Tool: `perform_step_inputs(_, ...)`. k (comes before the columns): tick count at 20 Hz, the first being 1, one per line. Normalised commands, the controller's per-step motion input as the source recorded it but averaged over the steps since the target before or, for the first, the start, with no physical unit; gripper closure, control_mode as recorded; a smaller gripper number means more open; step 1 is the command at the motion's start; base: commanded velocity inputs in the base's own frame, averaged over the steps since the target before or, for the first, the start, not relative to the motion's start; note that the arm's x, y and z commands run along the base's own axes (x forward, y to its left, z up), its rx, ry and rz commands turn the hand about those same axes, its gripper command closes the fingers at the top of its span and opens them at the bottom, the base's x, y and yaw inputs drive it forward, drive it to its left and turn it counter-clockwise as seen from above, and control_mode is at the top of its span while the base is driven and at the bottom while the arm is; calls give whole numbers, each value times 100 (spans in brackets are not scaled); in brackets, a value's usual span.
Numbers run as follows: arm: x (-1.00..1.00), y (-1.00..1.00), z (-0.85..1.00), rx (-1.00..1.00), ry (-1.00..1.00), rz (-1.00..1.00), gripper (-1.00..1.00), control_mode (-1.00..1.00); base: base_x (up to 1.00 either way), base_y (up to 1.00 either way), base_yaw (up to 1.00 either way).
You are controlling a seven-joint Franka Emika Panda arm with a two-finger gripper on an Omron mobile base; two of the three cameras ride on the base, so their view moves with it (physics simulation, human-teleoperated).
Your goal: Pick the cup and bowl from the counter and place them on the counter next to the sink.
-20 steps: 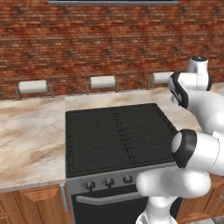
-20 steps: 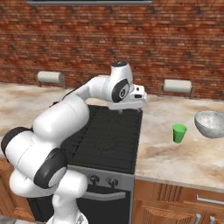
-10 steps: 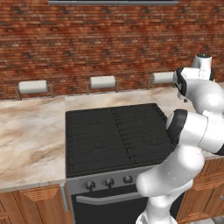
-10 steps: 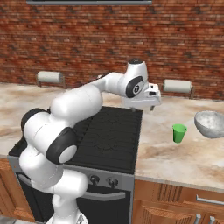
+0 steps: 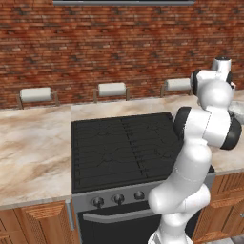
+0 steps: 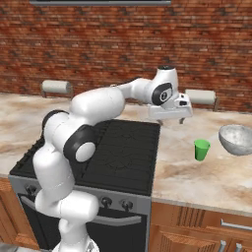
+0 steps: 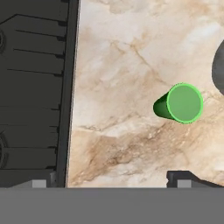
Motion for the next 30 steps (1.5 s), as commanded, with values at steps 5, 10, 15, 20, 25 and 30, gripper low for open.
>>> perform_step_inputs(5, 12, -6, -19, 0, 0, 0, -100, -100, 0, 0, 0)
perform_step_inputs(10, 0, 0, -16, 1, 2, 0, -100, -100, 0, 0, 0)
perform_step_inputs(15, 13, 0, -45, 0, 0, 0, -100, -100, 0, 0, 0)
perform_step_inputs(20, 22, -3, -40, 1, 0, 0, -100, -100, 0, 0, 0)
perform_step_inputs(25, 22, -20, -31, 3, 0, 0, -100, -100, 0, 0, 0)
perform_step_inputs(30, 16, -40, -36, 9, 0, 0, -100, -100, 0, 0, 0)
